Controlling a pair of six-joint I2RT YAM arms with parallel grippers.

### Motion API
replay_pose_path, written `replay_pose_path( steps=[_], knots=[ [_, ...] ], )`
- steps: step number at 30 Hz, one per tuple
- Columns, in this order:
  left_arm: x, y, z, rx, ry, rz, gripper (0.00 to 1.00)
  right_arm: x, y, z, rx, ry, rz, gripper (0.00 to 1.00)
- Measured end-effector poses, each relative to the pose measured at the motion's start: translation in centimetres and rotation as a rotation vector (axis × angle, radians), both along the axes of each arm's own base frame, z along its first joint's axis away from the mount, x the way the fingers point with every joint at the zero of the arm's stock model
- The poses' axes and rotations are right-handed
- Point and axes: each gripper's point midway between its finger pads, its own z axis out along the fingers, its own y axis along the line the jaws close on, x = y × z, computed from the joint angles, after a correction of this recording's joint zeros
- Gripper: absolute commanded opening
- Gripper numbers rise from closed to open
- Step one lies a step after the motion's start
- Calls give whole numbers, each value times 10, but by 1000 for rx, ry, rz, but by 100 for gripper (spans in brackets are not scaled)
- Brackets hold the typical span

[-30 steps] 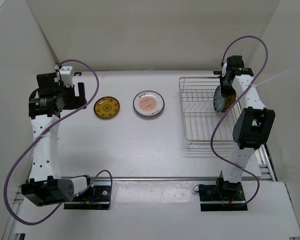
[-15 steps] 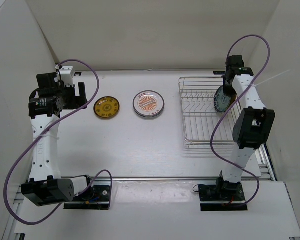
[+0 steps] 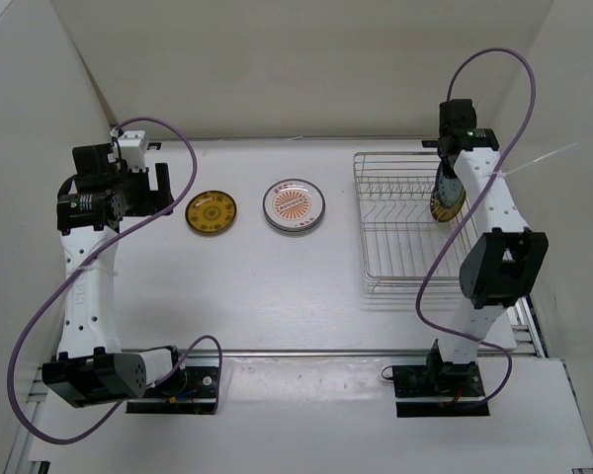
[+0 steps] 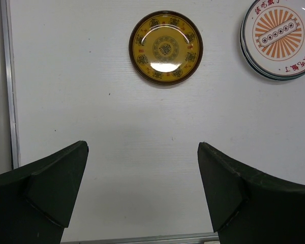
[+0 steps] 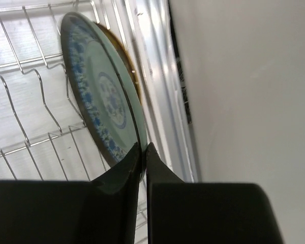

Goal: Unload the plates from the dish rack

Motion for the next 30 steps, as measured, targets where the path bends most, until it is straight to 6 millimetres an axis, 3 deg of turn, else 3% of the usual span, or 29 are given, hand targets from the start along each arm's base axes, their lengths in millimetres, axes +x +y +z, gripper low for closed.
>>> replay_pose_path(
  steps=[8, 11, 14, 17, 19, 23, 26, 30],
  knots=[
    [6, -3, -15, -13, -5, -18, 100, -29, 15, 94, -82, -212, 38, 0],
    [12, -12, -14, -39, -30, -65, 100, -39, 34, 127, -68, -298, 93, 0],
    [17, -38, -4, -90, -70, -175, 100, -48, 71, 142, 62, -347, 251, 0],
    [25, -88, 14, -148, -106, -362, 100, -62, 115, 142, 229, -319, 476, 0],
    [26, -131, 27, -179, -135, -510, 100, -73, 144, 137, 338, -275, 624, 0],
    [3, -220, 40, -224, -161, -785, 100, -92, 189, 124, 512, -183, 837, 0],
    [-8, -278, 58, -259, -188, -942, 100, -105, 208, 119, 602, -132, 942, 0],
    [1, -318, 61, -280, -189, -1004, 100, -119, 224, 117, 680, -91, 1032, 0]
  ],
)
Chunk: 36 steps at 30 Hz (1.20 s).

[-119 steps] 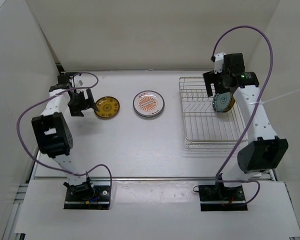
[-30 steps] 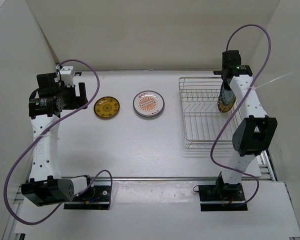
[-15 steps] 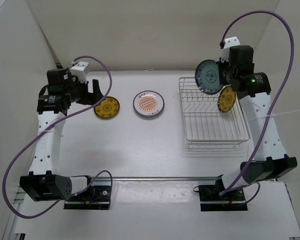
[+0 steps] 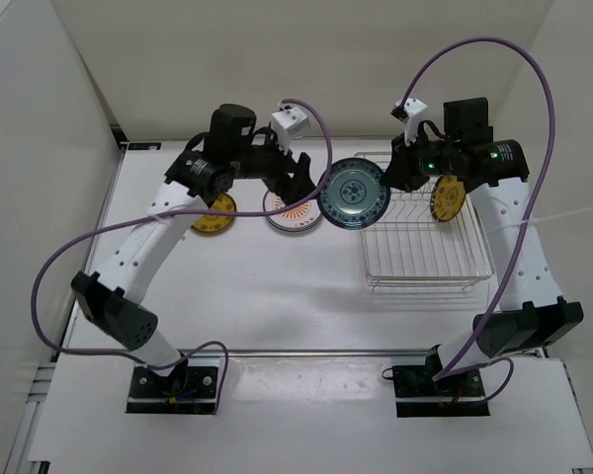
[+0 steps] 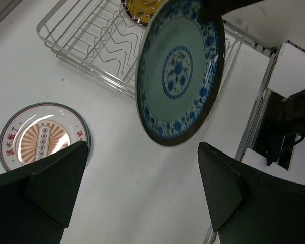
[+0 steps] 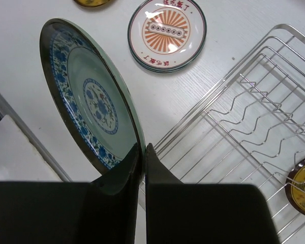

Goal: Unload the plates from the dish rack

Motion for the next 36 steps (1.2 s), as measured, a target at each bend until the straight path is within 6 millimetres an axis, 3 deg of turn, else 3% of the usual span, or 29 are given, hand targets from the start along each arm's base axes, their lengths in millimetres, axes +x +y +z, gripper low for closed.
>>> replay_pose_path(
  steps=[7, 11, 15, 19, 20, 21, 24, 26, 29, 31, 32, 33, 34, 36],
  knots=[
    [17, -41, -25, 19, 68, -37, 96, -7, 6, 0, 21, 16, 51, 0],
    [24, -48, -31, 30, 76, -29, 89, -8, 7, 0, 26, 16, 57, 0],
    [26, -49, -23, 22, 59, -17, 82, -7, 7, 0, 25, 16, 56, 0],
    [29, -48, -19, 19, 48, -1, 60, -6, 8, -3, 24, 23, 57, 0],
    [29, -48, -19, 19, 49, 1, 43, -5, 8, -4, 23, 27, 58, 0],
    [29, -48, -19, 18, 53, 5, 34, -5, 9, -4, 23, 29, 58, 0],
    [29, -49, -20, 19, 54, 5, 18, -4, 9, -7, 22, 36, 59, 0],
    [28, -50, -20, 20, 56, 5, 11, -3, 9, -8, 21, 40, 56, 0],
    [28, -50, -20, 25, 53, 10, 11, -3, 9, -9, 21, 43, 55, 0],
    [29, -49, -21, 26, 55, 21, 11, -3, 9, -9, 21, 42, 55, 6],
    [30, -49, -21, 26, 58, 28, 11, -2, 9, -9, 21, 41, 55, 14],
    [31, -49, -21, 25, 59, 35, 11, -2, 10, -9, 22, 40, 54, 30],
    [32, -49, -23, 26, 61, 47, 11, -2, 10, -9, 25, 42, 51, 81],
    [35, -43, -32, 39, 69, 94, 11, 0, 10, -11, 26, 46, 40, 89]
  ],
)
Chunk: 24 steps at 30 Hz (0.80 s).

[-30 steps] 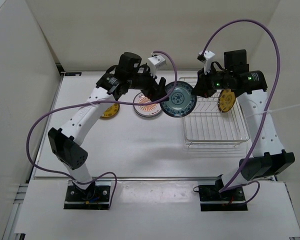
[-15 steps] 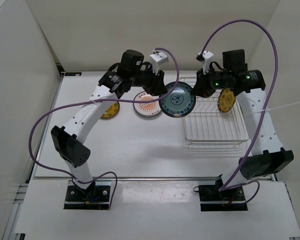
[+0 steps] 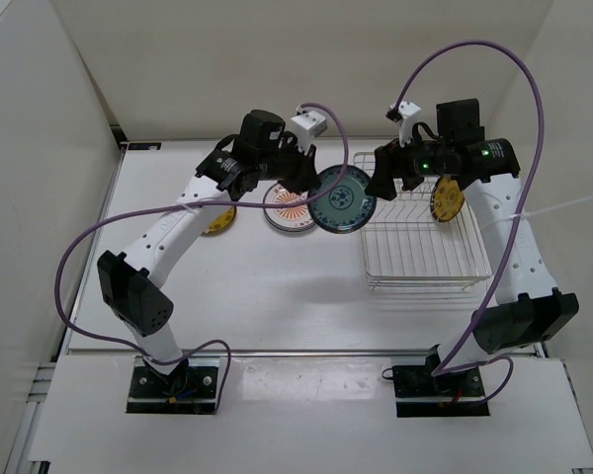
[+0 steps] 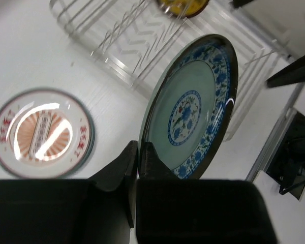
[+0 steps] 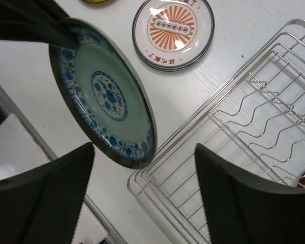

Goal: Unload the plates from the dish rack

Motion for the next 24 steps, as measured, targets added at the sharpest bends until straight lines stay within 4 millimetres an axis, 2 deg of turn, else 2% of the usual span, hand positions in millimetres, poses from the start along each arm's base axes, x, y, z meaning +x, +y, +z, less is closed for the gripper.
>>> replay_pose_path(
  steps=[2, 4, 7, 8, 9, 11, 12, 14, 17, 20, 24],
  knots=[
    [3, 15, -17, 25, 29, 62, 11, 6, -3, -6, -19, -1, -34, 95],
    [10, 43, -35, 47, 74, 145, 11, 14, -11, -16, -56, 7, -92, 96],
    [34, 114, -54, 62, 125, 339, 11, 27, -30, -27, -96, 17, -199, 97],
    [43, 144, -58, 60, 138, 411, 11, 31, -37, -28, -100, 18, -235, 97],
    [53, 177, -60, 47, 148, 491, 11, 35, -44, -30, -106, 18, -265, 97],
    [63, 228, -62, 14, 159, 606, 11, 40, -54, -33, -116, 22, -314, 97],
    [65, 251, -64, -5, 167, 655, 11, 42, -57, -36, -120, 25, -328, 97],
    [64, 282, -72, -53, 188, 712, 11, 42, -59, -41, -127, 35, -341, 97],
    [55, 307, -99, -113, 270, 745, 11, 42, -60, -46, -137, 44, -352, 97],
    [53, 318, -127, -174, 374, 756, 11, 43, -59, -45, -144, 36, -354, 97],
    [59, 328, -149, -237, 440, 764, 11, 41, -55, -43, -145, 19, -338, 97]
  ],
)
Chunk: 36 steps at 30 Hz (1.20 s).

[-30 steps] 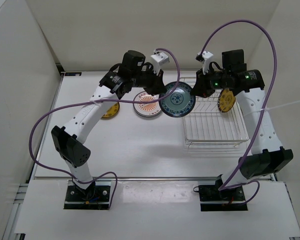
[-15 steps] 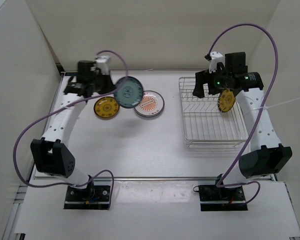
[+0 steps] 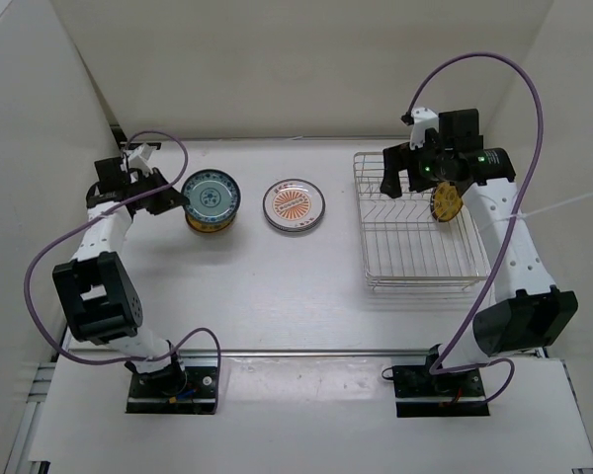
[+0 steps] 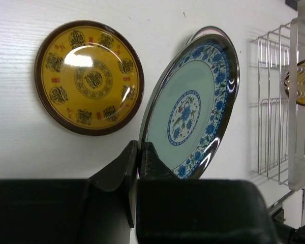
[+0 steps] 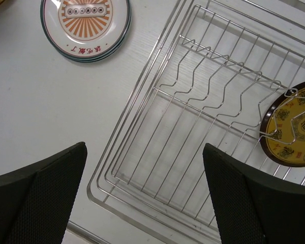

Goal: Unload the plates from the dish rack

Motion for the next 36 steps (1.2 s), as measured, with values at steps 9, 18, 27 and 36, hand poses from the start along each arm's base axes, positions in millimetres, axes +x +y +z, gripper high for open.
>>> replay_pose_path(
  steps=[9, 18, 27, 36],
  knots=[
    [30, 16, -29, -85, 12, 26, 11, -11, 11, -9, -21, 12, 50, 97],
    [40, 23, -88, -131, 126, 50, 11, -12, 10, -14, -32, 19, 52, 99],
    [65, 38, -73, -122, 67, 72, 11, -12, 10, -14, -29, 20, 56, 99],
    [63, 40, -96, -123, 114, 86, 11, -13, 12, -14, -23, 21, 62, 99]
  ],
)
